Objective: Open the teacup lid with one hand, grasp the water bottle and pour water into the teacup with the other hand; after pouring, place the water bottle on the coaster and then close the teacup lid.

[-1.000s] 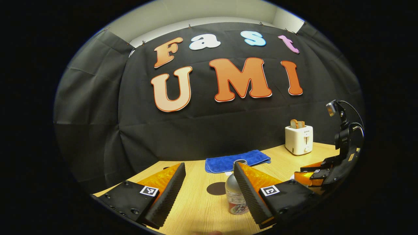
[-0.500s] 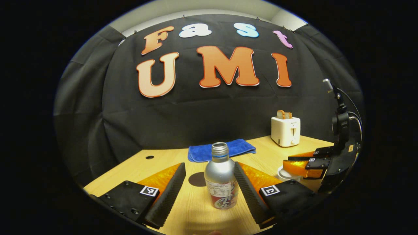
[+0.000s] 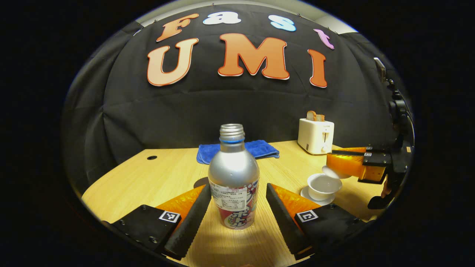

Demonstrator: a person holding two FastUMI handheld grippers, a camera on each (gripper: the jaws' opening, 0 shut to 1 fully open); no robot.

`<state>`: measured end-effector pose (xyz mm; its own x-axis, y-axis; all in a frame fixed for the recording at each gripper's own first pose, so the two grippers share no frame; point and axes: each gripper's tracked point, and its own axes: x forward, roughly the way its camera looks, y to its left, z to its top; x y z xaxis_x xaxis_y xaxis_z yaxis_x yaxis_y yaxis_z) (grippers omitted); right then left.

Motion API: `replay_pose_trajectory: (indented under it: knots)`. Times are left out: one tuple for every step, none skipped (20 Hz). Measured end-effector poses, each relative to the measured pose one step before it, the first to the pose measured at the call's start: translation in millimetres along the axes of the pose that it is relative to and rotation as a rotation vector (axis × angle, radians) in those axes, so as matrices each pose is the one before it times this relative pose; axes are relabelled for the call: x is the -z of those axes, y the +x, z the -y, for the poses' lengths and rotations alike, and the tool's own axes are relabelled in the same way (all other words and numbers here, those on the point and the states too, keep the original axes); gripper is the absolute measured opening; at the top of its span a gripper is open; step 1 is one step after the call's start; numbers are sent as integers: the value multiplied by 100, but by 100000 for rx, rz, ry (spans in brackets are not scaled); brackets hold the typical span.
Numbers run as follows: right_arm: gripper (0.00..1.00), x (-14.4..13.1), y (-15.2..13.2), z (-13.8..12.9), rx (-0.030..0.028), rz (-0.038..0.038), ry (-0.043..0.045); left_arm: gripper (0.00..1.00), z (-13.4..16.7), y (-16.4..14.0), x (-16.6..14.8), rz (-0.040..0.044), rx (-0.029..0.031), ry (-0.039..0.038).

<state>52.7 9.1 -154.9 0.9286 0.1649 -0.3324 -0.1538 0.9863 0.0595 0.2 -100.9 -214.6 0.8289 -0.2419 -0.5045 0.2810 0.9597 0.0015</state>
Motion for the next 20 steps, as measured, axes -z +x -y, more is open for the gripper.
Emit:
replay_pose_trajectory:
  knots:
    - [21, -356, -319, 277, 784, 929, -65, 98, -44, 390, 579, -1712, -276, -655]
    - [21, -336, -241, 234, 457, 854, 44, 98, -30, 345, 650, -1854, -225, -582]
    - [21, -294, -198, 200, 607, 711, 243, 98, -72, 370, 729, -2575, -558, -214]
    - [21, -330, -223, 311, 567, 808, 301, 98, -169, 162, 633, -2348, -634, 105]
    - [21, -161, -185, 242, 761, 491, 337, 99, 92, 299, 514, -1698, 72, -136]
    - [21, -156, -202, 322, 273, 318, 282, 98, 220, -119, -82, -1134, 639, 470]
    - [21, -169, -223, 240, 678, 261, 249, 98, -135, 332, -155, 2575, -457, 823]
    - [21, -54, -179, 257, 510, 78, 242, 93, -137, -298, -322, -282, -147, 768]
    - [21, -38, -245, 334, 653, 184, 228, 87, -66, -158, 149, -1318, -678, 1670]
    - [21, 64, -189, 288, 689, -131, 289, 87, -327, 215, -48, 922, -1166, 1437]
    - [21, 14, -200, 268, 466, -43, 225, 86, -96, 153, 28, -33, -486, 1839]
    - [21, -130, -252, 365, 592, 229, 229, 84, 2, -33, -225, 296, -786, 1803]
    - [21, -107, -249, 324, 422, 282, 298, 84, -93, -40, -198, 231, -509, 2013]
    - [21, -137, -243, 387, 727, 298, 452, 85, -182, -14, -183, 531, -710, 2148]
    - [21, -159, -262, 266, 384, 350, 364, 83, 102, 27, -628, 181, -361, 2942]
    - [21, -131, -269, 368, 653, 499, 426, 83, 34, 275, -822, 474, -653, 3605]
    - [21, -115, -324, 217, 304, 336, 478, 83, -157, 158, -383, -56, -1216, 4385]
    - [21, -187, -238, 242, 467, 649, 686, 83, -220, 119, -49, -643, -1379, 4933]
    - [21, -139, -219, 293, 402, 584, 737, 83, -154, -183, 160, -751, -1239, 4947]
    - [21, 84, -215, 160, 150, 7, 439, 83, 91, -46, -61, -435, -394, 4019]
